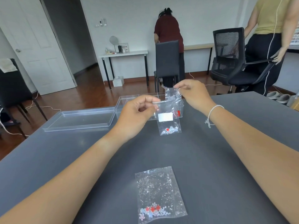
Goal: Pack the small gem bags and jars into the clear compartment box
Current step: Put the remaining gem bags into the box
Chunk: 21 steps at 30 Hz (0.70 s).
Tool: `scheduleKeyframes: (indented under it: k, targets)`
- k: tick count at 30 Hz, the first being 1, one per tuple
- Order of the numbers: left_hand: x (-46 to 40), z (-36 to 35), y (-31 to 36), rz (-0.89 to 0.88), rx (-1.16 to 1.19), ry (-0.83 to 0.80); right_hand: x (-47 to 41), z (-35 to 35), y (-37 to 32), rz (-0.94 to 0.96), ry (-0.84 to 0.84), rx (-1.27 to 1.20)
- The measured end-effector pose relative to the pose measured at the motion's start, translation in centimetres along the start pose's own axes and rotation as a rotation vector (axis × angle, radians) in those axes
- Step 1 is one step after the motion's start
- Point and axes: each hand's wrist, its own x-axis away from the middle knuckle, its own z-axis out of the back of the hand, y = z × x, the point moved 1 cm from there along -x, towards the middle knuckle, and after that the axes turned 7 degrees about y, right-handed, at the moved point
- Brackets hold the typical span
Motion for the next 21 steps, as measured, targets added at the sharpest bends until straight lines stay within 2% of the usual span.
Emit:
scheduleKeyframes:
  k: [6,12,16,21]
  targets:
    - [-0.1,-0.1,0.1,-0.029,-0.017,0.030,0.8,-0.3,0.5,0.031,-0.106,0.095]
    - [-1.0,0.0,0.4,-0.049,-0.019,0.073,0.9,0.1,1.3,0.099,-0.067,0.129]
    - [-2.5,0.0,0.9,-0.067,-0.031,0.113,1.0,1.2,2.7,0.056,-0.036,0.150]
    - [-5.5,-0.6,1.5,-0.069,-0.048,0.156,1.6,1.5,4.8,-0.002,-0.196,0.373]
